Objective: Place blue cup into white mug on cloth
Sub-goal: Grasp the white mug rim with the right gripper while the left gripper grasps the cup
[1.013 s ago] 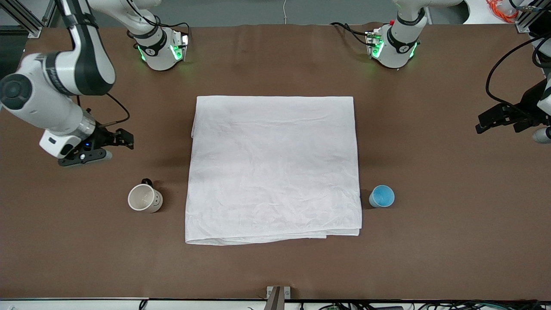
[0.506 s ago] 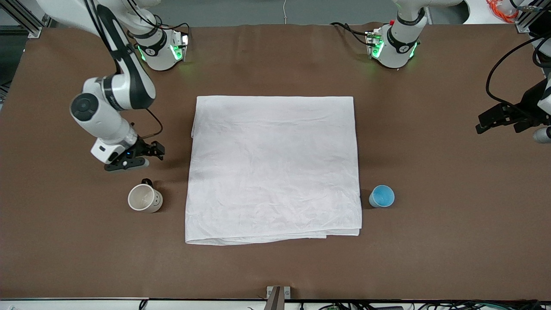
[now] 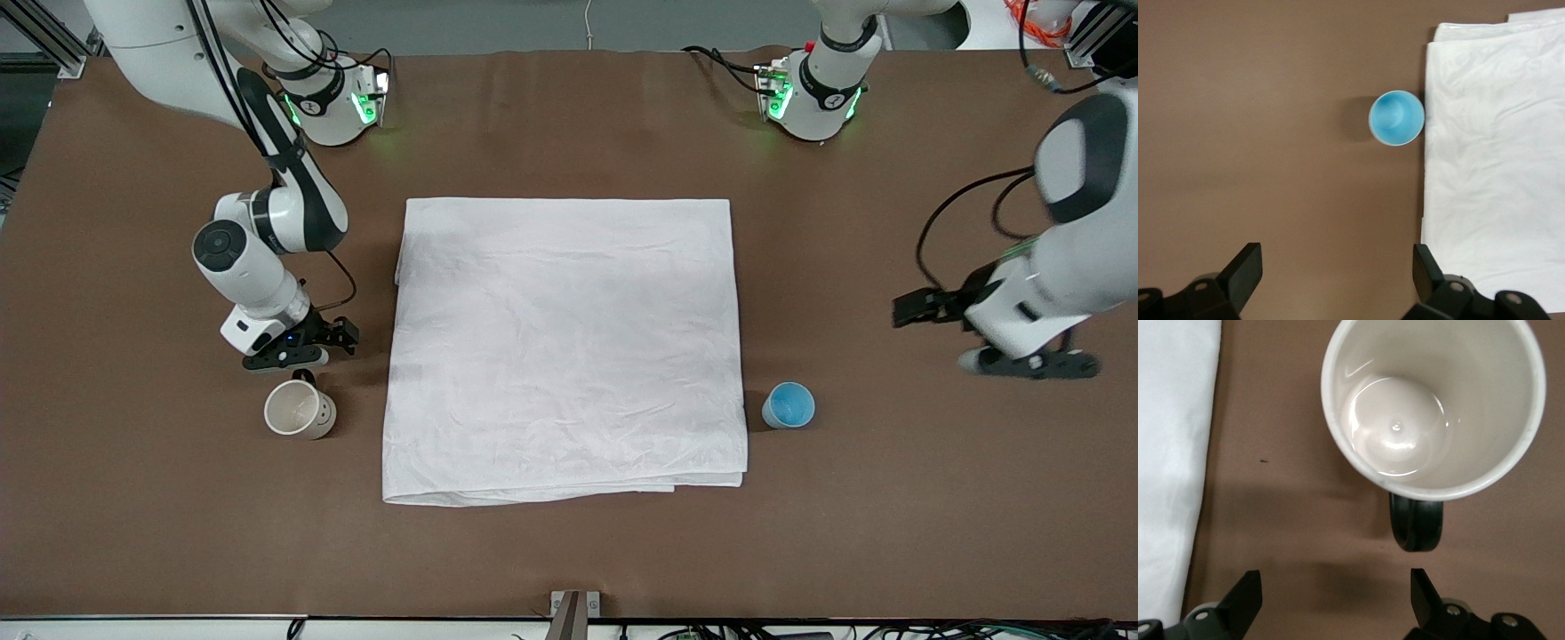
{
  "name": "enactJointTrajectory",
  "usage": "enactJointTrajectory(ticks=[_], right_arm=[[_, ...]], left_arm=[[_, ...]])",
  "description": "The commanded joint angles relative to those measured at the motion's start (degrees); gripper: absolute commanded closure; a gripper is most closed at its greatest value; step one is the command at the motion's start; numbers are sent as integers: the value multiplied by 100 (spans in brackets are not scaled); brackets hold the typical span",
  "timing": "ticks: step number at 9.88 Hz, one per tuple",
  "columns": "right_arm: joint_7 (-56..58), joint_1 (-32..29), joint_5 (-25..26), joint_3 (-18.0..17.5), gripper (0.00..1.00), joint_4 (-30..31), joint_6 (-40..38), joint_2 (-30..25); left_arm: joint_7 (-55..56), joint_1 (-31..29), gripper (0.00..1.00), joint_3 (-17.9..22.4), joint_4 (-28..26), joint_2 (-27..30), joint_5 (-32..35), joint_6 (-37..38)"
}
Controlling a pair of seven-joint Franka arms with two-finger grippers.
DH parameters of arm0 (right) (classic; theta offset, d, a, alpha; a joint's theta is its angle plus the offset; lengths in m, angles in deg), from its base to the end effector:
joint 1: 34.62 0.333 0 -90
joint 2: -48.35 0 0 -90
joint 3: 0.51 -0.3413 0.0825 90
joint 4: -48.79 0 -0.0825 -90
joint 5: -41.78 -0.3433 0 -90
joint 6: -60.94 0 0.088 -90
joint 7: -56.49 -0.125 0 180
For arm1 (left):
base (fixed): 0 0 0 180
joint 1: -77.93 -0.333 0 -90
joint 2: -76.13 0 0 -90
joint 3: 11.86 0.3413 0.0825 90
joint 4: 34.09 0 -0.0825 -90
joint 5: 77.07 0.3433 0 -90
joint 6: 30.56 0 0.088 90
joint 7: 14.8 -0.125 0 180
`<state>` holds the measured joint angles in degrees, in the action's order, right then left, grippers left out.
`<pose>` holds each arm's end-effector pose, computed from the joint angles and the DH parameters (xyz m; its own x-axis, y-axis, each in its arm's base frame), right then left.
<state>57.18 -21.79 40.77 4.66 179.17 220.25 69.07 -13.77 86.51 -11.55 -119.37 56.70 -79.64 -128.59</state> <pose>0.5363 0.0720 0.2520 0.9799 0.1377 0.1442 0.1355 -0.9905 0.0251 0.6100 -0.0942 0.4858 0.9860 -0.1189 -0.1172 -0.1150 -0.9926 0.0395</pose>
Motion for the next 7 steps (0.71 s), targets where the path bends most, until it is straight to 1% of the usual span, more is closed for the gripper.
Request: enactJointTrajectory(ticks=[1,3,5,7], right_arm=[[-34,-202,22,-25,1,-397,-5,246],[-7,-351,31,-25,1,-584,-14,327],[-16,-351,22,-25,1,-733,3,423],[-51,-351,22,-34,1,-821,30,503]], left_arm=[[-50,231,3,22,617,-771,-50,-231],[90,565,12,31,618,-1246,-41,-916],[143,785,15,31,618,-1703,-50,-1558],[423,865,20,31,592,-2055,-15,-1929]])
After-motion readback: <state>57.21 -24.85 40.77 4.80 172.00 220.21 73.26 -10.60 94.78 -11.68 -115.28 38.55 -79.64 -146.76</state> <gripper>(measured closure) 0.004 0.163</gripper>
